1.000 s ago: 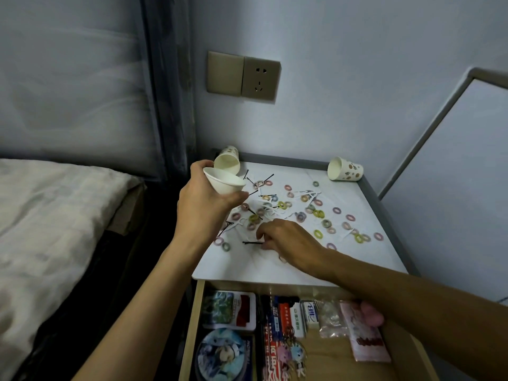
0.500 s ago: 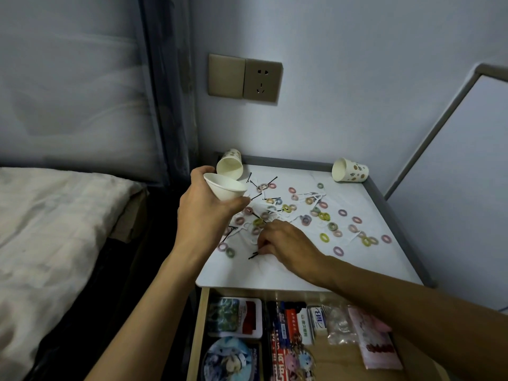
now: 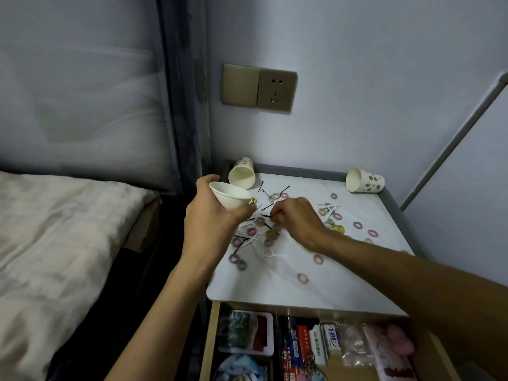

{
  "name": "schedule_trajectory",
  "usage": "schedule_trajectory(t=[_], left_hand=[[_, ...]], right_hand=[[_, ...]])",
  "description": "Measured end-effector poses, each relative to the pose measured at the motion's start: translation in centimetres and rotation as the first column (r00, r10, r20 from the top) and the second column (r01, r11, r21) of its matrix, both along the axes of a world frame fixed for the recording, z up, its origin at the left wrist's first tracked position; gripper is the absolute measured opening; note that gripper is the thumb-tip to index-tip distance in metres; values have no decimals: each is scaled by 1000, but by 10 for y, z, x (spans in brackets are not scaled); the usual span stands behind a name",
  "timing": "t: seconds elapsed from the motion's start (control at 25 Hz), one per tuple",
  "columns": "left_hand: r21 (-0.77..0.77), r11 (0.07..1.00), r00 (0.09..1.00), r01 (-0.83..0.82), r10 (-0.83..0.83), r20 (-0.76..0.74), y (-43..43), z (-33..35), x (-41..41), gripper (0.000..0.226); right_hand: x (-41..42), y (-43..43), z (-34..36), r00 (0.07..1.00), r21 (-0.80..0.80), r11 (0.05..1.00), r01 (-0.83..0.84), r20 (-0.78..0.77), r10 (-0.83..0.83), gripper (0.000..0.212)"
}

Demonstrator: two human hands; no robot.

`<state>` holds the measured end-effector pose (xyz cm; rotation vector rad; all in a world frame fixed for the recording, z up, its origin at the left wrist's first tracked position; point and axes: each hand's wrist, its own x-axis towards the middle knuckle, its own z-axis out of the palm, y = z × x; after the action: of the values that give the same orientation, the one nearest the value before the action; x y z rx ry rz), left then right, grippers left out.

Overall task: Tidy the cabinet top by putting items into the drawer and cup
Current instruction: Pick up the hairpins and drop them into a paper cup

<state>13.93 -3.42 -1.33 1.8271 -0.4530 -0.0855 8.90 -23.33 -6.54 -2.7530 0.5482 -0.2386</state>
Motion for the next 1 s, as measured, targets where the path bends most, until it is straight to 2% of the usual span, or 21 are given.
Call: schedule_trajectory(t=[0.12, 0.28, 0.36, 0.48, 0.6, 0.68, 0.88, 1.0], left_hand=[[-20, 1000, 1000, 12, -12, -1, -4, 0, 2, 80], [-10, 1000, 1000, 0, 0, 12, -4, -1, 5, 81], [6, 1000, 1000, 12, -12, 15, -7, -2, 3, 80], [11, 1000, 1000, 11, -11, 18, -7, 0, 0, 79], [6, 1000, 1000, 11, -11, 18, -7, 0, 0, 79], [8, 1000, 1000, 5, -5, 20, -6, 0, 1, 80], [7, 1000, 1000, 13, -13, 14, -6, 1, 0, 80], [6, 999, 999, 36, -36, 10, -10, 2, -2, 76]], right_hand=[[7, 1, -8, 995, -106, 994, -17, -104, 6, 19], [9, 1, -17, 994, -147, 989, -3, -112, -13, 17], [11, 3, -15, 987, -234, 972, -18, -159, -20, 14], [12, 11, -4, 961, -359, 921, -150, -273, 50, 6], [11, 17, 3, 924, -422, 873, -242, -374, 76, 15], [10, 18, 5, 915, -419, 870, -260, -395, 83, 17], [0, 0, 18, 921, -395, 900, -182, -388, 16, 25], [-5, -17, 21, 927, -337, 931, -141, -376, 5, 21]])
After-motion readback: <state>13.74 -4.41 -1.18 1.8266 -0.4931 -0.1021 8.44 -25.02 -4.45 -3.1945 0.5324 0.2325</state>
